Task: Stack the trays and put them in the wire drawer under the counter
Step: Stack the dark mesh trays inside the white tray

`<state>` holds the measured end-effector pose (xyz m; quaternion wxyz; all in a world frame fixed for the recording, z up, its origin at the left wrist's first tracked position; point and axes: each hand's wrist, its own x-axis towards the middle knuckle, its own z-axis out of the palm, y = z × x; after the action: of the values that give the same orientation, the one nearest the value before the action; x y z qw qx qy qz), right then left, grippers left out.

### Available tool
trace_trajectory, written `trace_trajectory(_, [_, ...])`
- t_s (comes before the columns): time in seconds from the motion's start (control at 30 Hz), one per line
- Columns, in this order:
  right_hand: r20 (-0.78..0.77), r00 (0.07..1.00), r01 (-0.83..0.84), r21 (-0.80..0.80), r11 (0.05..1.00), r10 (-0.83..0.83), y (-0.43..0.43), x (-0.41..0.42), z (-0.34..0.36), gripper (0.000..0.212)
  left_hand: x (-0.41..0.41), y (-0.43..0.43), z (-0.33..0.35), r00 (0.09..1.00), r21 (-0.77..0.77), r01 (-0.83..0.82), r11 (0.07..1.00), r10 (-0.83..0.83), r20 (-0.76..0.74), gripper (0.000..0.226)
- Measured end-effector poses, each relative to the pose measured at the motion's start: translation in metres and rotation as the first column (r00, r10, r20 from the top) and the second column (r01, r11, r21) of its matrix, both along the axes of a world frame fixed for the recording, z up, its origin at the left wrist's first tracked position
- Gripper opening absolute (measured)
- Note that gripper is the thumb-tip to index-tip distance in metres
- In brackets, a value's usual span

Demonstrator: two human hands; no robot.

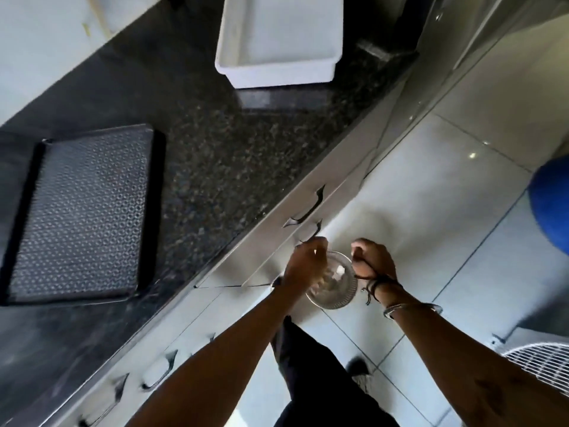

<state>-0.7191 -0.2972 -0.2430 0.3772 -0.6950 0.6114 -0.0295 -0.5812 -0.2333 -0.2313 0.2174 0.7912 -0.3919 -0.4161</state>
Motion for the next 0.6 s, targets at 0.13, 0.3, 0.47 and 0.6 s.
trace_trajectory(0.13, [0.346,0.929,0.063,-0.5,0.864,0.132,-0.012,0.096,0.106,0.02,0.071,0.035,0.11,0.912,-0.577,-0.178,0.797,0.353,0.207,0.037])
trace_trajectory(0.3, [0.356,0.725,-0.259,-0.653,0.711,0.59,-0.029,0.285,0.192,0.037,0.227,0.092,0.161,0.266,-0.538,-0.757,0.372,0.927,0.266,0.051])
trace_trajectory(0.47, [-0.178,0.629,-0.774,-0.225,0.591,0.757,-0.05,0.449,0.176,0.08,0.321,0.172,0.155,-0.145,0.037,-0.985,-0.171,0.916,0.374,0.06])
trace_trajectory(0.6, [-0.285,0.615,-0.786,-0.143,0.602,0.735,-0.054,0.5,0.146,0.069,0.345,0.203,0.135,-0.171,0.186,-0.957,-0.224,0.95,0.261,0.054])
